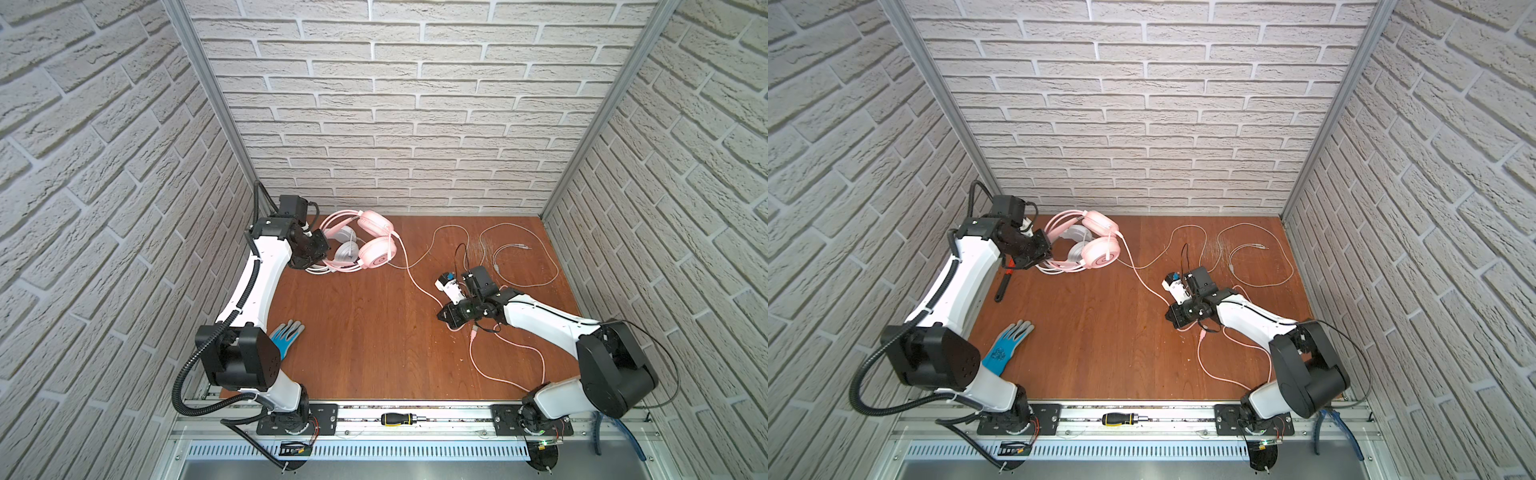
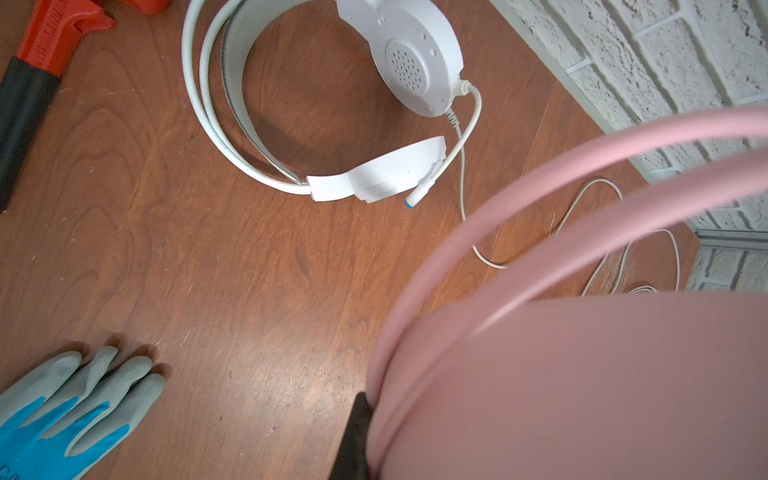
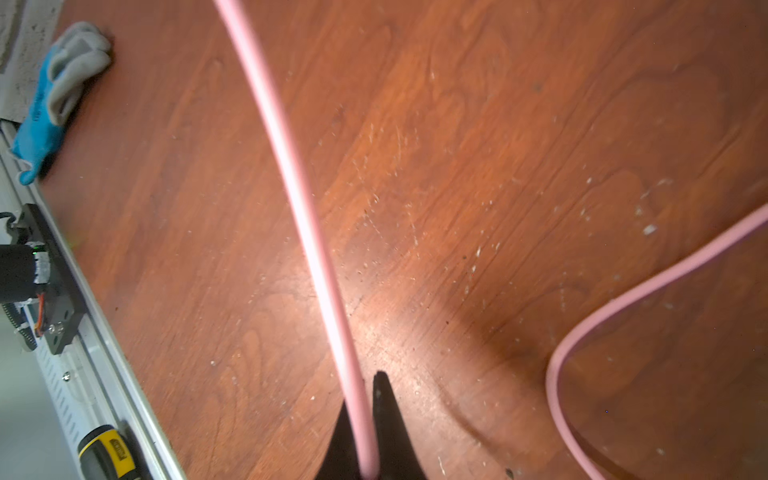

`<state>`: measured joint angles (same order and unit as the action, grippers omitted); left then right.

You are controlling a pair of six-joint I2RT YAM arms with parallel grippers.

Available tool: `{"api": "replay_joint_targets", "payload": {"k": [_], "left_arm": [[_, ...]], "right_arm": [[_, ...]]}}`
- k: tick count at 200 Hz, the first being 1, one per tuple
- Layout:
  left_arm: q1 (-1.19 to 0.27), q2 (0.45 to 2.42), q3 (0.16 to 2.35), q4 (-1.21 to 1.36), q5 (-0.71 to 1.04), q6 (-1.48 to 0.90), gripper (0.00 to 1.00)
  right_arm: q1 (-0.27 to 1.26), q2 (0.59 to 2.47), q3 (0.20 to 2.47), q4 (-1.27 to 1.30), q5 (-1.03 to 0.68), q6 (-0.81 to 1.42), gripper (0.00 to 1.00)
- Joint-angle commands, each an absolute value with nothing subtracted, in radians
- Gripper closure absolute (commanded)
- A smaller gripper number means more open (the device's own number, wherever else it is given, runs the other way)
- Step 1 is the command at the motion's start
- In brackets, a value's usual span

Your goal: Wrap the headphones

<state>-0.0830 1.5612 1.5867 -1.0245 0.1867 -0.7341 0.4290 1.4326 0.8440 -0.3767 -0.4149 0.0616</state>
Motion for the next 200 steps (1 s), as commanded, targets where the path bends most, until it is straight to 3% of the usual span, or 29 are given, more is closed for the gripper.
{"api": "replay_joint_targets", "payload": {"k": [1, 58, 138, 200], "left_arm": [[-0.109, 1.558, 1.572, -0.986, 0.186, -0.753, 1.0], [-0.174, 1.609, 1.554, -0.979, 0.131, -0.764, 1.0], [-0.253, 1.712, 1.566, -1.009, 0.062, -0.738, 1.0], [-0.278, 1.74, 1.555, -1.017, 0.048, -0.671, 1.0]], "right_arm": [[0.445, 1.383, 0.92, -0.504, -0.395, -0.011, 0.94], [0.466, 1.354, 1.104, -0.689, -0.446, -0.102, 0.94], [0.516, 1.459, 1.394, -0.957, -0.601, -0.237, 0.94], [0.523, 1.458, 1.457, -0.805, -0.624, -0.156, 0.94]]}}
